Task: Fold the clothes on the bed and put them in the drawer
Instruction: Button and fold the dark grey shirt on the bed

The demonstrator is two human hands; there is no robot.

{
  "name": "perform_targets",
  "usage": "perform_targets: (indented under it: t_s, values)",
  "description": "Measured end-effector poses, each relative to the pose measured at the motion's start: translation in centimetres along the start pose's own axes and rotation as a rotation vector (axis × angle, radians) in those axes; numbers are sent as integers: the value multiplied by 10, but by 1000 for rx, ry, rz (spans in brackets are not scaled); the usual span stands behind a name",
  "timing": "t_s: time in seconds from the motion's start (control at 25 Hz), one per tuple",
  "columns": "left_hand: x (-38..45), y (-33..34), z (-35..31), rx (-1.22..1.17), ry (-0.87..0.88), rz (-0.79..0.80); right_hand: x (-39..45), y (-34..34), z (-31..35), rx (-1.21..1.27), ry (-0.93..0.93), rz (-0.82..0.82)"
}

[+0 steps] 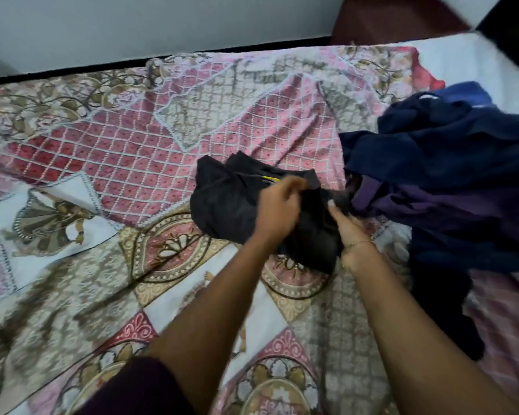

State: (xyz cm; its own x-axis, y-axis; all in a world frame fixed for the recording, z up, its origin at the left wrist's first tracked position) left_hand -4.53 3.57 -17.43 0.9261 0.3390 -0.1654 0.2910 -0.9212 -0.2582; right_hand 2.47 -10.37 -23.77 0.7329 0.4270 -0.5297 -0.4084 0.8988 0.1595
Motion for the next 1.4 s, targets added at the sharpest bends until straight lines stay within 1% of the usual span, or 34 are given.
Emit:
perform_targets:
  t_s: [0.04, 0.08, 0.12, 0.16, 0.2, 0.24, 0.28, 0.32, 0.36, 0.4, 0.44, 0.56, 0.64, 0.72, 0.76, 0.84, 0.92, 1.0, 1.12, 1.2, 1.24, 1.32, 1.4]
  values:
    - [2, -23, 8, 175, -30, -193, 1, -8, -1, -18, -5, -19]
    - [0, -54, 24, 356, -129, -391, -1, -9, -1, -83, 7, -33]
    - [-1, -86, 45, 482, -283, -496, 4, -16, -6, -129, -1, -61]
    - [-5, -112, 63, 495, -448, -521, 6, -19, -8, -192, 10, -98]
    - [-9, -125, 79, 452, -588, -479, 11, -21, -11, -231, 6, -131]
    - [-6, -125, 88, 439, -658, -407, 15, -24, -12, -288, 15, -163]
    - [3, -119, 94, 444, -639, -338, 19, -24, -13, -348, 26, -178]
    - [10, -111, 96, 437, -576, -265, 19, -26, -13, -387, 24, -193]
    - [18, -104, 94, 378, -505, -219, 18, -28, -12, -377, -8, -203]
    - [24, -101, 91, 261, -452, -185, 15, -29, -10, -338, -38, -217]
    - [28, -98, 92, 108, -438, -172, 11, -28, -6, -253, -80, -213]
    - [25, -85, 100, -362, -509, -117, -6, -9, 21, 55, -198, -83]
    - [8, -71, 102, -649, -593, -12, -14, 7, 42, 128, -212, 33]
    - [-10, -62, 98, -740, -618, 114, -21, 23, 59, 178, -200, 113]
    - [-19, -60, 95, -770, -615, 154, -26, 32, 68, 201, -196, 147]
    - [-40, -60, 85, -833, -630, 184, -43, 47, 79, 219, -168, 190]
    - [-59, -71, 64, -889, -614, 150, -64, 65, 99, 230, -150, 255]
    - [-77, -80, 46, -960, -548, 104, -86, 85, 120, 229, -123, 343]
    - [-108, -104, 14, -1142, -345, -5, -138, 132, 167, 150, -138, 471]
    - [-128, -115, -4, -1250, -247, -65, -174, 160, 191, 74, -165, 518]
    - [-142, -123, -19, -1308, -189, -89, -194, 176, 202, 51, -179, 570]
    - [-176, -139, -56, -1420, -27, -149, -243, 207, 220, 28, -219, 676]
    - [-209, -157, -90, -1469, 138, -188, -293, 231, 237, 2, -264, 738]
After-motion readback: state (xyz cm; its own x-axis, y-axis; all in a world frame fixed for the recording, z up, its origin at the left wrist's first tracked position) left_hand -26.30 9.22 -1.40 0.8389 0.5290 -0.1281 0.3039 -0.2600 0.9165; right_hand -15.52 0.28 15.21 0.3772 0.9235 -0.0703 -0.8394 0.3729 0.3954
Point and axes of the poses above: each hand's wrist, its own x-axis towards the middle knuckle, its own y-axis out of the palm, z = x × y, the point moved 6 cm from there along x, towards the middle knuckle, and after that the axes turned 15 degrees about z, right-handed, at the moved point
